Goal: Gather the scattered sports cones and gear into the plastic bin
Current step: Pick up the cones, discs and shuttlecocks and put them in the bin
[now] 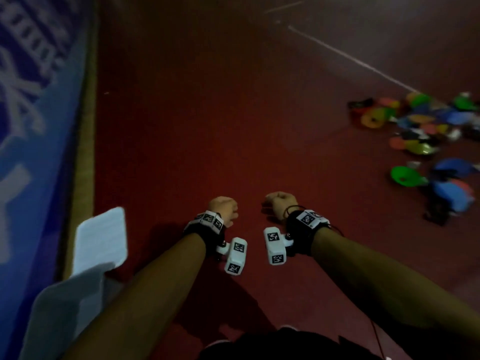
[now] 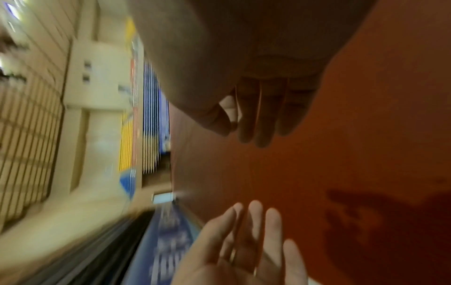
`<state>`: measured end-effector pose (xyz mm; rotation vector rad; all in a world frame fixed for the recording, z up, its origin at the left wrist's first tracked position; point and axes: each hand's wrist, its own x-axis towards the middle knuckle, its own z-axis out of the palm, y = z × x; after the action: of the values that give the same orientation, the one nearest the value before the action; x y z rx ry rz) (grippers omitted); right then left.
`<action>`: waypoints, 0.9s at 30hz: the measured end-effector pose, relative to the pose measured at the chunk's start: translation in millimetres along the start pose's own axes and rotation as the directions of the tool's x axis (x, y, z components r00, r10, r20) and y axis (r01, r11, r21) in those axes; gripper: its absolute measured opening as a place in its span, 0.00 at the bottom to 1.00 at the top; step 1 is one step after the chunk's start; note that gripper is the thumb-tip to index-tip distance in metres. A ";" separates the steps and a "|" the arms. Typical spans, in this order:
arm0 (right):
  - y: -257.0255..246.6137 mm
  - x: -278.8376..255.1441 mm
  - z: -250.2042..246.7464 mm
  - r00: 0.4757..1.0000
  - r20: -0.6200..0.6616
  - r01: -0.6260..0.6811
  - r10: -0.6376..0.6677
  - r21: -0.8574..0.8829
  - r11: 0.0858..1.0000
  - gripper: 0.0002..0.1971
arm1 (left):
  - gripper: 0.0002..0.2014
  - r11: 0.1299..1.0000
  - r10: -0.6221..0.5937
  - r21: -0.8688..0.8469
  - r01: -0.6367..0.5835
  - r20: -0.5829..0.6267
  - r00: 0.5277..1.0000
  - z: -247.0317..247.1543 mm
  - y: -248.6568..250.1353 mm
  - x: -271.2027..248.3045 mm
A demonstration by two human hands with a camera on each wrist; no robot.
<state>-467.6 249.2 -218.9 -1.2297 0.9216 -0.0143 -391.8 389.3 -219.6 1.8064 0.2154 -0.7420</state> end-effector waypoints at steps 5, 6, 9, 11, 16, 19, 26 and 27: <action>-10.6 16.1 -184.4 0.970 -0.227 -0.038 0.085 0.204 0.978 0.08 | 0.05 0.988 0.070 0.124 -0.096 0.195 0.978 182.4 35.9 -7.4; -12.7 20.3 -220.0 0.960 -0.265 -0.030 0.092 0.231 0.972 0.08 | 0.05 0.986 0.082 0.124 -0.113 0.230 0.970 220.1 44.1 -8.1; -22.8 31.8 -310.7 0.922 -0.361 -0.019 0.139 0.317 0.948 0.10 | 0.06 0.979 0.085 0.148 -0.137 0.313 0.946 316.1 64.2 -13.0; -30.8 40.4 -360.7 0.912 -0.367 -0.017 0.181 0.408 0.913 0.12 | 0.05 0.972 0.071 0.182 -0.147 0.368 0.927 370.6 75.0 -14.4; -54.5 73.0 -430.4 0.897 -0.394 -0.003 0.200 0.448 0.894 0.09 | 0.07 0.955 0.060 0.240 -0.172 0.413 0.909 465.3 104.6 13.3; -66.8 104.3 -464.7 0.856 -0.474 0.010 0.207 0.416 0.909 0.07 | 0.07 0.947 0.059 0.262 -0.188 0.430 0.901 521.0 121.9 43.1; -119.5 169.2 -565.2 0.771 -0.580 0.001 0.262 0.413 0.911 0.10 | 0.09 0.919 0.056 0.293 -0.262 0.562 0.825 664.2 195.7 112.2; -125.6 175.3 -575.7 0.772 -0.581 0.013 0.257 0.418 0.908 0.11 | 0.09 0.921 0.052 0.290 -0.261 0.570 0.820 677.7 204.8 115.4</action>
<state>-645.3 -338.9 -241.2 -0.7651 1.4995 -0.5188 -458.2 -324.3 -251.0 1.8274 -0.4863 -1.2070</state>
